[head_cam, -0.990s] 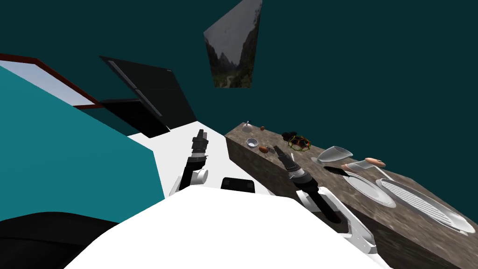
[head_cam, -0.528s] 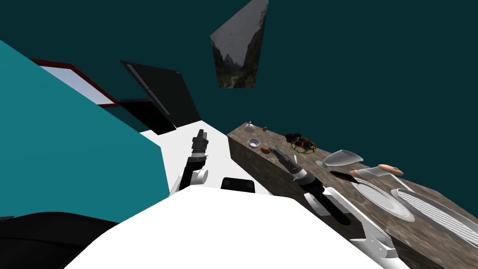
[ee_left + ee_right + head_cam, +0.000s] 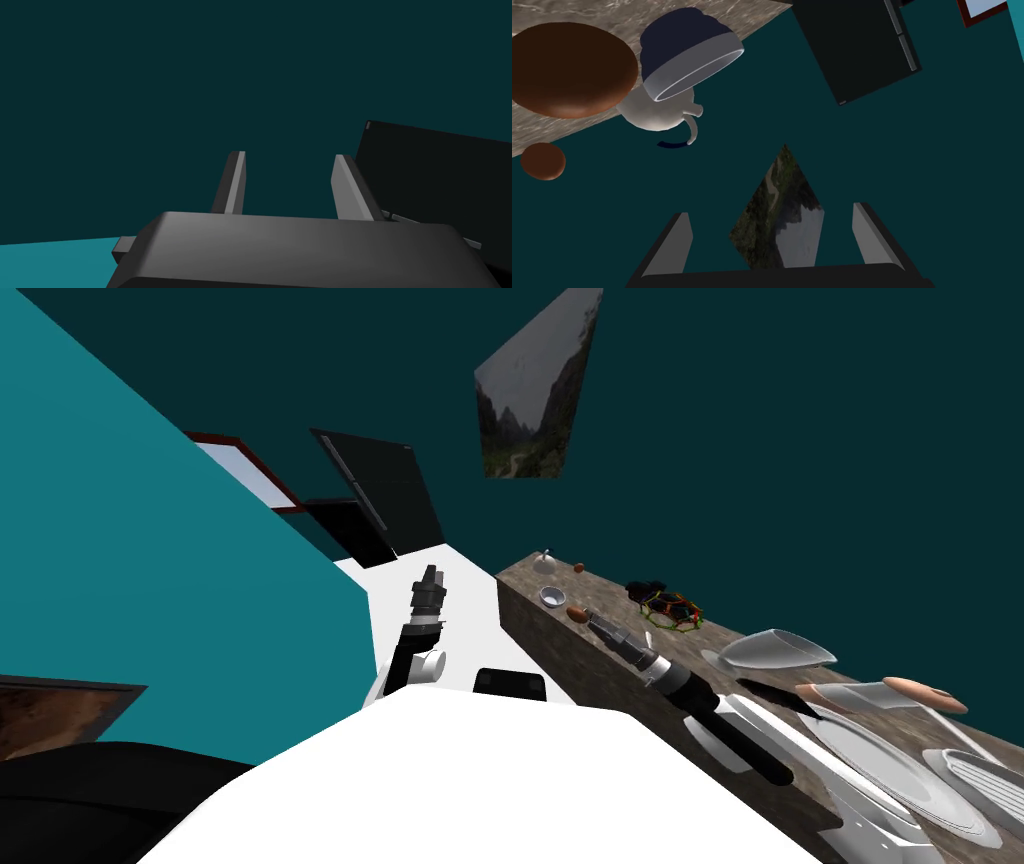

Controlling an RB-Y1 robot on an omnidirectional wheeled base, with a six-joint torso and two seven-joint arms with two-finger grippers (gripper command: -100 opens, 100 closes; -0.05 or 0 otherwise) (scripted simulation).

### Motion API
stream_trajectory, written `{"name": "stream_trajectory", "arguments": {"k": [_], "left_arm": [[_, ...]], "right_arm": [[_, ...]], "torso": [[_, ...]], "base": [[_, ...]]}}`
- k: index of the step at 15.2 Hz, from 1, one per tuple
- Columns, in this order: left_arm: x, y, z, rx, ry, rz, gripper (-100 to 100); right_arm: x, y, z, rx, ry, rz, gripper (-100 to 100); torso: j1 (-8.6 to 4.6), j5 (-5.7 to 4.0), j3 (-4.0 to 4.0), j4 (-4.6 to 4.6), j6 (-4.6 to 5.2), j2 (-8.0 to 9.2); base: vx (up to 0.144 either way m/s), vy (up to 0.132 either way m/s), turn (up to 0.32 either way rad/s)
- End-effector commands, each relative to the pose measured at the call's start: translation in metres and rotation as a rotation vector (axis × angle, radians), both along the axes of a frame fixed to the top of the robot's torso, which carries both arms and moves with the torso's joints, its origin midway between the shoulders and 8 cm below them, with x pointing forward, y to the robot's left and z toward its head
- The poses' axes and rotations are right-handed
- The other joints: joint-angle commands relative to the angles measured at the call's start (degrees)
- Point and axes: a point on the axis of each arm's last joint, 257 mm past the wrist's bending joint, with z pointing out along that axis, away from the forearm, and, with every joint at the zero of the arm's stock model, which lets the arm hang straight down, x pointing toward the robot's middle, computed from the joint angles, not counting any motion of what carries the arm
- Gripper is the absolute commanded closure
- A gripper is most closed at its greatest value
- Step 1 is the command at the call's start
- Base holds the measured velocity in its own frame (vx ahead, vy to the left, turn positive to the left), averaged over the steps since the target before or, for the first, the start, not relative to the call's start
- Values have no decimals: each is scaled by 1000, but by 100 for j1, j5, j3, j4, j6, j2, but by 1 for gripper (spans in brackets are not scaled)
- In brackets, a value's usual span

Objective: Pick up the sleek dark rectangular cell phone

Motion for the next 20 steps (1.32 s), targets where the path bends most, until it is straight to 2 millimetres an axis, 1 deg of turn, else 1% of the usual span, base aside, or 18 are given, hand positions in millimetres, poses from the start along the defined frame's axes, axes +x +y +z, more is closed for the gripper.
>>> {"name": "stream_trajectory", "arguments": {"k": [1, 2, 4, 5, 7, 8, 9, 10, 11, 12, 14, 15, 16, 17, 18, 19, 20], "left_arm": [[0, 0, 0, 0, 0, 0, 0], [0, 0, 0, 0, 0, 0, 0], [0, 0, 0, 0, 0, 0, 0], [0, 0, 0, 0, 0, 0, 0], [0, 0, 0, 0, 0, 0, 0], [0, 0, 0, 0, 0, 0, 0], [0, 0, 0, 0, 0, 0, 0], [0, 0, 0, 0, 0, 0, 0], [0, 0, 0, 0, 0, 0, 0], [0, 0, 0, 0, 0, 0, 0], [0, 0, 0, 0, 0, 0, 0], [0, 0, 0, 0, 0, 0, 0], [0, 0, 0, 0, 0, 0, 0], [0, 0, 0, 0, 0, 0, 0], [0, 0, 0, 0, 0, 0, 0], [0, 0, 0, 0, 0, 0, 0], [0, 0, 0, 0, 0, 0, 0]], "right_arm": [[-7, -13, -16, -76, 35, 14, -100], [-14, -28, -32, -134, 71, 6, -100], [-14, -28, -32, -155, 76, 23, -100], [-23, -44, -48, -220, 117, 21, -100], [-23, -45, -48, -234, 120, 33, -100], [-33, -62, -63, -301, 163, 35, -100], [-33, -62, -63, -311, 165, 44, -100], [-45, -80, -78, -372, 209, 44, -100], [-44, -81, -77, -387, 212, 57, -100], [-57, -99, -91, -445, 256, 56, -100], [-57, -100, -90, -461, 260, 71, -100], [-71, -120, -103, -527, 307, 80, -100], [-70, -120, -103, -534, 308, 86, -100], [-85, -138, -114, -592, 354, 95, -100], [-85, -140, -113, -604, 357, 102, -100], [-100, -160, -124, -663, 406, 111, -100], [-100, -160, -123, -671, 406, 120, -100]], "torso": [[0, 0, 0, 0, 0, 0], [0, 0, -1, 0, 2, -2], [2, 0, -4, -1, 3, -6], [3, 0, -4, -1, 5, -6], [6, 1, -6, -2, 2, -10], [6, 1, -6, -2, 4, -10], [8, 1, -7, -3, 1, -12], [9, 2, -8, -3, 2, -14], [10, 2, -11, -4, 0, -19], [11, 3, -13, -5, 2, -23], [10, 2, -17, -6, 2, -28], [10, 2, -14, -6, 3, -24], [12, 3, -13, -5, 2, -23], [13, 2, -14, -5, 1, -24], [14, 3, -17, -6, 0, -29], [15, 4, -20, -7, 2, -34], [16, 3, -23, -9, 0, -40]], "base": [[12, -6, 188], [20, -3, 219], [21, -1, 106], [27, 9, 154], [29, 5, 120], [32, 12, 156], [37, 14, 153], [55, 19, 205], [63, 17, 181], [75, 12, 194], [58, 7, 113], [50, 14, 120], [56, 18, 154], [75, 26, 199], [91, 21, 164], [108, 23, 196], [103, 17, 146]]}}
